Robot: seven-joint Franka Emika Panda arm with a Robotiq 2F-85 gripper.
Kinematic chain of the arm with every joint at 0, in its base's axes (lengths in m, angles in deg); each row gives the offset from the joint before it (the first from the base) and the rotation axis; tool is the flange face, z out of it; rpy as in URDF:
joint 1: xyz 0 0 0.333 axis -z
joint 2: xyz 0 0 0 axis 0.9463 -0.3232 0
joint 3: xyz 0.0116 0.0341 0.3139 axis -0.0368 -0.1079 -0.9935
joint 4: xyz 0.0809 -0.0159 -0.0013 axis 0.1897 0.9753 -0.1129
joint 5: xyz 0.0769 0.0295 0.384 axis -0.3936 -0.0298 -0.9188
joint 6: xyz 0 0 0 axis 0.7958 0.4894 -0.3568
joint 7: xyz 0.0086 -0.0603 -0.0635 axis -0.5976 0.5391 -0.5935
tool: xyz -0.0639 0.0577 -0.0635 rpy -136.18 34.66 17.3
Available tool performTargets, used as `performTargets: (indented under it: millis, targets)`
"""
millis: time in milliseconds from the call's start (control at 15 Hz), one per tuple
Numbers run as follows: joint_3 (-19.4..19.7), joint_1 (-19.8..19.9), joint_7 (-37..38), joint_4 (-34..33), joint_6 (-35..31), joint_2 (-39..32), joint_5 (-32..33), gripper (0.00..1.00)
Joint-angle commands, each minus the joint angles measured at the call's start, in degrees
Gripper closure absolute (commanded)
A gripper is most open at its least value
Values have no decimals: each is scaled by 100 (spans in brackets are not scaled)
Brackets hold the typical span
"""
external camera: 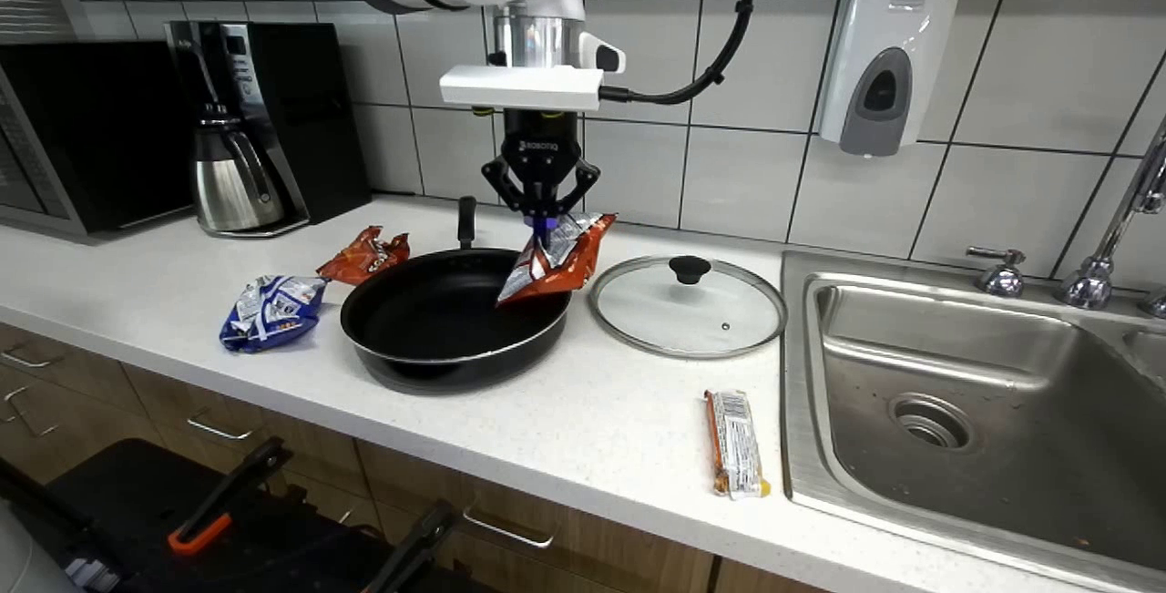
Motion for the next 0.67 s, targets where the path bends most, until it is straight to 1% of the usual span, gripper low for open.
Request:
performTargets:
  millis: [0, 400, 600]
  targets:
    - [-178, -141, 27, -89, 181, -28, -118, 100]
    - [-277, -230, -16, 11, 254, -176, -278, 100]
    - [-290, -209, -27, -15, 212, -399, -351, 100]
